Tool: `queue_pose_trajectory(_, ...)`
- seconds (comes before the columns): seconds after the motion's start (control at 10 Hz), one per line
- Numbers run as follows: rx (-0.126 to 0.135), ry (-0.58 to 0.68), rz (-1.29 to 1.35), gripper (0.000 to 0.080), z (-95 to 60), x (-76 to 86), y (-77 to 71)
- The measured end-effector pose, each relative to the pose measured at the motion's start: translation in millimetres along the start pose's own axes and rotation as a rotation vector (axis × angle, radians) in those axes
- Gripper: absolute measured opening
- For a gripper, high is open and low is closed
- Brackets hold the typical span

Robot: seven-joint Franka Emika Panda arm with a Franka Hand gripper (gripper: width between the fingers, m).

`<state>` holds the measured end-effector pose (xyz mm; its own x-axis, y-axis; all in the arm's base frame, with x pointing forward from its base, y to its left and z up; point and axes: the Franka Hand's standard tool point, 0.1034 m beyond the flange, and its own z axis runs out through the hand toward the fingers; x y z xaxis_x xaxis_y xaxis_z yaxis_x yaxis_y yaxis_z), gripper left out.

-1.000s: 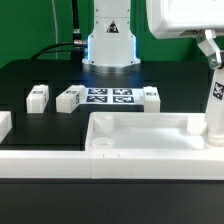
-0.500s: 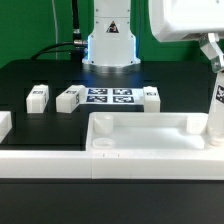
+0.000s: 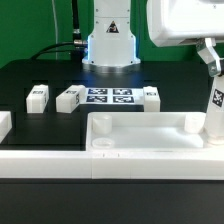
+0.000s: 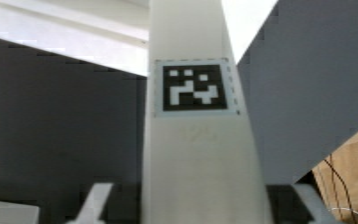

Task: Assemble desk

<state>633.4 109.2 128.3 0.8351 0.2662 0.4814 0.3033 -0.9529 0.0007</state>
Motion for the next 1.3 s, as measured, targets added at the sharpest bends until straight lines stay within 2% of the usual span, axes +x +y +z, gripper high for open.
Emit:
queue_pose_trajectory(0.4, -0.004, 0.021, 0.004, 0.0291, 6.8, -4.7, 0.5)
queue_pose_trajectory(0.9, -0.011, 0.049, 0.003, 0.0291, 7.3, -4.4, 1.4)
queue_pose_trajectory(1.0, -0.011, 0.049, 0.003, 0.0369, 7.4, -4.6, 1.3)
queue_pose_trajectory(1.1, -0.011, 0.049, 0.003, 0.0553, 7.5, -4.7, 1.3)
queue_pose_trajectory(1.2, -0.011, 0.048, 0.003, 0.0619, 7.7, -4.8, 1.3)
queue_pose_trajectory(1.3, -0.010, 0.047, 0.005, 0.0619, 7.1, -4.5, 0.9)
